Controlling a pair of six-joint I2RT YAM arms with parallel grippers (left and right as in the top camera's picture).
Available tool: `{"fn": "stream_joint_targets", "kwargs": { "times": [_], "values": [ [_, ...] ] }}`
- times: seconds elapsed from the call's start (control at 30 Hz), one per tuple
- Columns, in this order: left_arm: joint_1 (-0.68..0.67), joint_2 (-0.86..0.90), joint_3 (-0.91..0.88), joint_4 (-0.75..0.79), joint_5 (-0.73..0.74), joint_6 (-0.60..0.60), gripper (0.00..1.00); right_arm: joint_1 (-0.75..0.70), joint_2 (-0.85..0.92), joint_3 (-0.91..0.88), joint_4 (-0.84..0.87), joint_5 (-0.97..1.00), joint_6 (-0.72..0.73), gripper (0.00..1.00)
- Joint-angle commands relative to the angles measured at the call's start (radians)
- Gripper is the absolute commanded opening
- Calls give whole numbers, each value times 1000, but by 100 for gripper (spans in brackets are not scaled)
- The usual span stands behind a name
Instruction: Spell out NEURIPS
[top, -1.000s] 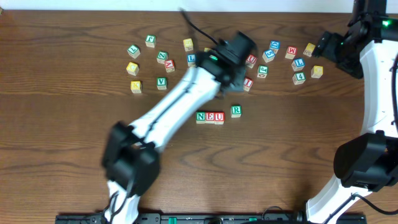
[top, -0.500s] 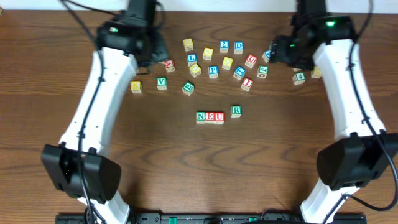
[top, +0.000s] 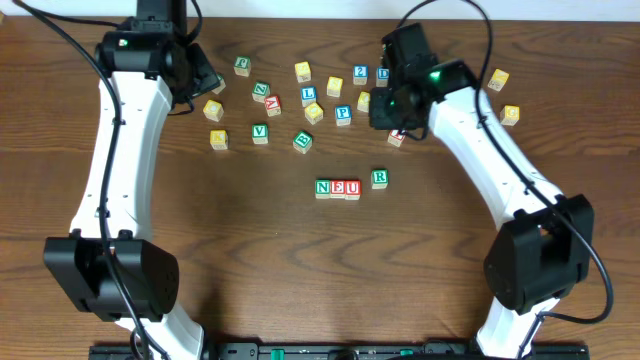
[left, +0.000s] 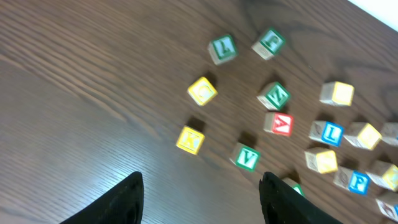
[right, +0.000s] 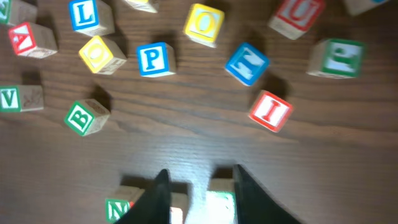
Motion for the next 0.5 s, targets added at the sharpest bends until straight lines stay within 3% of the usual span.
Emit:
{"fn": "stream_joint_targets", "kwargs": {
  "times": [0.0,0.23,0.47],
  "values": [
    [24,-6,10,-6,-58,8,59,17,11,-50,36,2,37,19],
    [62,-3,10,-7,-57,8,59,21,18,-123,97,3,60,1],
    [64,-2,6,-7,-57,8,59,22,53,-163,99,1,83,1]
  ]
}}
